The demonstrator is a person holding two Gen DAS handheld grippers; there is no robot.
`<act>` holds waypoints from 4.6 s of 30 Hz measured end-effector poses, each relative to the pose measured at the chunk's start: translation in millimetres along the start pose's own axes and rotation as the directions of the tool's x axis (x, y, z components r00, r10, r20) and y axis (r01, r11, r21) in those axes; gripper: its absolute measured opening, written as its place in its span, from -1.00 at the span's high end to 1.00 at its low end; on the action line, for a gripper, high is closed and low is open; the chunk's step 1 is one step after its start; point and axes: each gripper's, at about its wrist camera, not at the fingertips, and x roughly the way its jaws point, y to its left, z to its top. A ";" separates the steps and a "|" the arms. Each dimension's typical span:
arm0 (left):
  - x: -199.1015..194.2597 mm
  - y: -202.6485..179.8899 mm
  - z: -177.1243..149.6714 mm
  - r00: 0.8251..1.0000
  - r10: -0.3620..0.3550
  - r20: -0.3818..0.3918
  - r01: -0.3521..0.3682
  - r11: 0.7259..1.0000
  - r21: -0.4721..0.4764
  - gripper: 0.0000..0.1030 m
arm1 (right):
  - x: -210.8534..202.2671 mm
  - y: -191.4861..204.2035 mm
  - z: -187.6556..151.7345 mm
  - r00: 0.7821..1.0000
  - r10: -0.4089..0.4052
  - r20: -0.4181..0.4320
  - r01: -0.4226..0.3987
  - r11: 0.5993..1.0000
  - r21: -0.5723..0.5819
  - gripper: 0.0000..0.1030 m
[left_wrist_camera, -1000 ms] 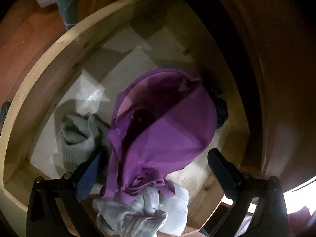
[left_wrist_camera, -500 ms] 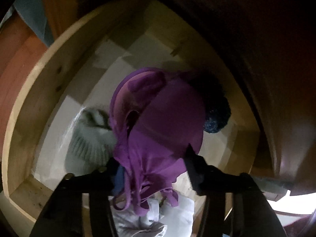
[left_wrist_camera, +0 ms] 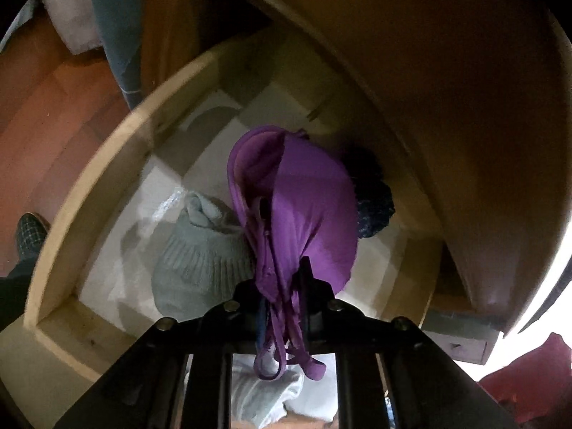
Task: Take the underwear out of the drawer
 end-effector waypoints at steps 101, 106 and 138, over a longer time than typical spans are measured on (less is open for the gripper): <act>-185.0 -53.7 -69.7 0.971 -0.025 0.237 -0.108 0.841 0.531 0.85 | 106.7 -24.4 262.0 0.935 -0.243 -0.258 0.286 0.948 0.143 -0.05; -186.8 -58.7 -72.9 0.971 -0.031 0.239 -0.104 0.840 0.532 0.85 | 50.9 -13.6 254.9 0.967 -0.245 -0.064 0.252 0.957 0.141 -0.10; -301.0 -173.6 -30.9 0.909 -0.178 0.378 -0.078 0.816 0.572 0.85 | -23.2 -42.2 -2.0 0.994 -0.107 -0.029 0.110 0.942 0.317 -0.15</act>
